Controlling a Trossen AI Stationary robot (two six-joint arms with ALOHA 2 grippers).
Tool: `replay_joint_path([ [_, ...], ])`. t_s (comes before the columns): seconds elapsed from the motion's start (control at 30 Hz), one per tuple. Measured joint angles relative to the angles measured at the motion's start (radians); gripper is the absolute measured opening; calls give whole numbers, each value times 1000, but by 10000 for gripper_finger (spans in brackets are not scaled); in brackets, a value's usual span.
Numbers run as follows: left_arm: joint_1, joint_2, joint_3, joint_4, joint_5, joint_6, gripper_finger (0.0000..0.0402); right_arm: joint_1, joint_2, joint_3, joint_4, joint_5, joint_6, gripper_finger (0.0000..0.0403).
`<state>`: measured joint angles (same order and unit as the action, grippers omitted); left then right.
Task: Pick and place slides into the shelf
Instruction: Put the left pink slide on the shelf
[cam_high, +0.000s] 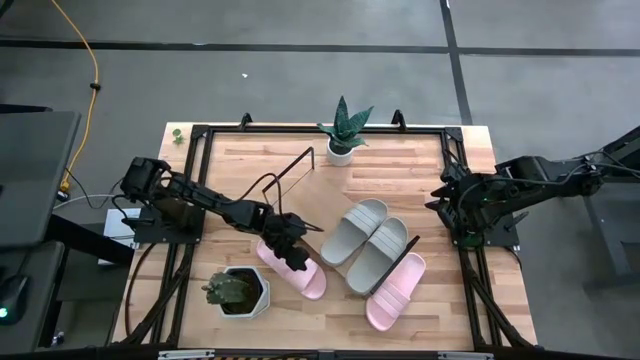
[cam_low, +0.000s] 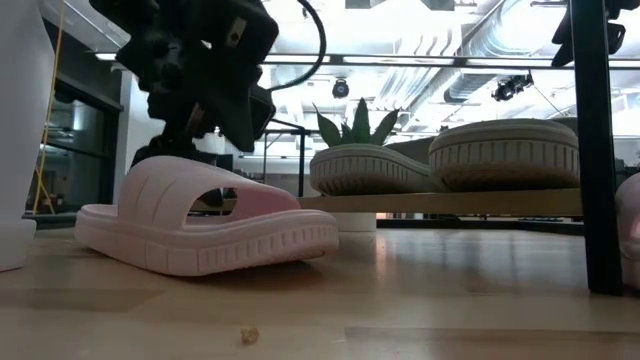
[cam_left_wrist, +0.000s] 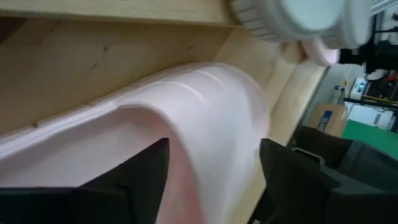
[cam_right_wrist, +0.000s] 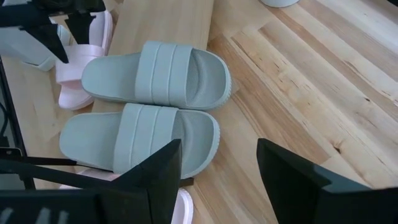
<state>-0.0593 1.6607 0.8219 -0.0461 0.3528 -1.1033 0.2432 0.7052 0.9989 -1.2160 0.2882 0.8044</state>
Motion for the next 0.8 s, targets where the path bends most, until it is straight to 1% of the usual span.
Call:
replay_joint_path([
  [0.3,0,16,0,0,13,12,151,0,0,0,0,0,2,199],
  [0.63,0,16,0,-1,8,29,84,0,0,0,0,1,2,199],
  [0.8,0,16,0,-1,8,29,49,0,0,0,0,17,1,199],
])
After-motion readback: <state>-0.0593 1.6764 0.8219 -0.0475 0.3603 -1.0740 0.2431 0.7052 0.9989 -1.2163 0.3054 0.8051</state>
